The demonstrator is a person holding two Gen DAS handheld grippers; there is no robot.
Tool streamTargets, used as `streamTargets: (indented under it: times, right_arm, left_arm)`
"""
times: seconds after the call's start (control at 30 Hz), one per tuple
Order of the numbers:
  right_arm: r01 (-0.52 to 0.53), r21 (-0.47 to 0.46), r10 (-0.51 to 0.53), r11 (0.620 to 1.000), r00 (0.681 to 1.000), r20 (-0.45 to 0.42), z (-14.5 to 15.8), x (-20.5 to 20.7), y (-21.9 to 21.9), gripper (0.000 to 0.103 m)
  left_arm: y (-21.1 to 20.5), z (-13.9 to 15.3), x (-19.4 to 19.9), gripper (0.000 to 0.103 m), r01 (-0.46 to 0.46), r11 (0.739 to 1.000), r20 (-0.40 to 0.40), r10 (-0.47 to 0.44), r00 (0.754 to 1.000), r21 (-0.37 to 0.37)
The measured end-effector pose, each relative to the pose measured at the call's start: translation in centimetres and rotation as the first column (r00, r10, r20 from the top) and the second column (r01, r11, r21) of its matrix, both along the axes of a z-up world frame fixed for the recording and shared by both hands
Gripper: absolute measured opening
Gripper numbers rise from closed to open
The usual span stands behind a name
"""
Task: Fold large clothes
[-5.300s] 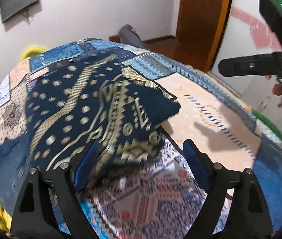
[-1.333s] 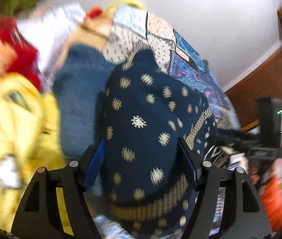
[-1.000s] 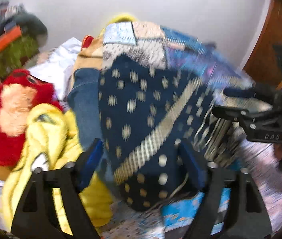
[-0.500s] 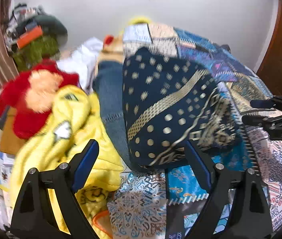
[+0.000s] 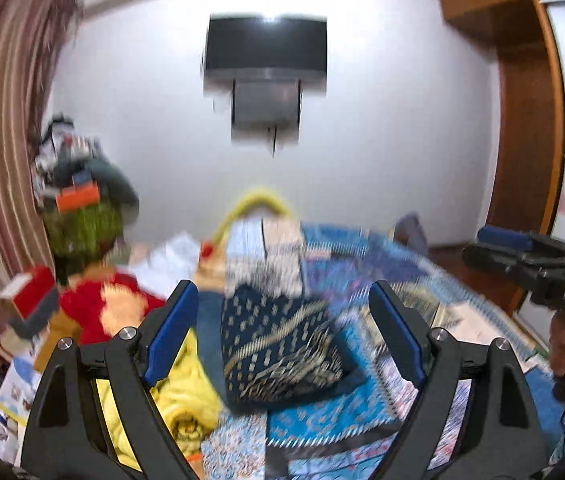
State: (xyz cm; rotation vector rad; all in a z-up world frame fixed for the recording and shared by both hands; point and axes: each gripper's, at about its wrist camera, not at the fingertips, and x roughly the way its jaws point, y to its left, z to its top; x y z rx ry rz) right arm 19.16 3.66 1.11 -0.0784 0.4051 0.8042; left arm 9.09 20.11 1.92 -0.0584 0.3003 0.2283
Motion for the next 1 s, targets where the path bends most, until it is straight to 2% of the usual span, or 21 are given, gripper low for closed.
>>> streamTargets:
  times: [0.17,0.37,0.53,0.6,0.67,0.77,0.93,1.0]
  right_arm:
    - [-0.002,0.101,-0.008,0.995,0.996,0.092,3.2,-5.8,-2.7,0.068]
    - [0.005,0.179,-0.032,0.984,0.988,0.150,4.0,-10.9,-5.0,0.068]
    - [0.059,0.179,-0.092,0.982,0.979,0.182,3.4,-13.7,-5.6,0.068]
    - [0.074,0.167,-0.104,0.983,0.978,0.180,3.1,-14.3,-5.6,0.068]
    - [0.099,0.152,-0.127,0.983,0.974,0.188,2.9,-15.0,-5.6,0.068]
    - [0.126,0.144,-0.152,0.982,0.969,0.192,2.6,-15.3,-5.7,0.079]
    - [0.172,0.143,-0.196,0.975,0.965,0.174,2.0,-14.8,-6.2,0.103]
    - [0.195,0.143,-0.218,0.970,0.962,0.165,1.6,-14.4,-6.3,0.103]
  left_arm:
    - [-3.2,2.9,-4.9,0.088,-0.014,1.000,0.147,0.011,0.989,0.018]
    - [-5.3,2.7,-8.8,0.088,-0.052,0.999,0.232,0.048,0.972,0.012]
    - [-6.6,2.0,-10.0,0.088,-0.086,0.995,0.236,0.073,0.969,0.042]
    - [-6.9,1.7,-9.9,0.096,-0.099,0.994,0.225,0.088,0.970,0.040]
    - [-6.9,1.4,-9.7,0.099,-0.100,0.995,0.218,0.091,0.972,0.028]
    - [-6.8,0.9,-9.5,0.102,-0.108,0.994,0.204,0.103,0.973,0.011]
    - [-6.5,0.1,-8.9,0.102,-0.114,0.993,0.178,0.114,0.977,-0.012]
    - [-6.4,-0.3,-8.7,0.102,-0.110,0.994,0.164,0.111,0.980,-0.018]
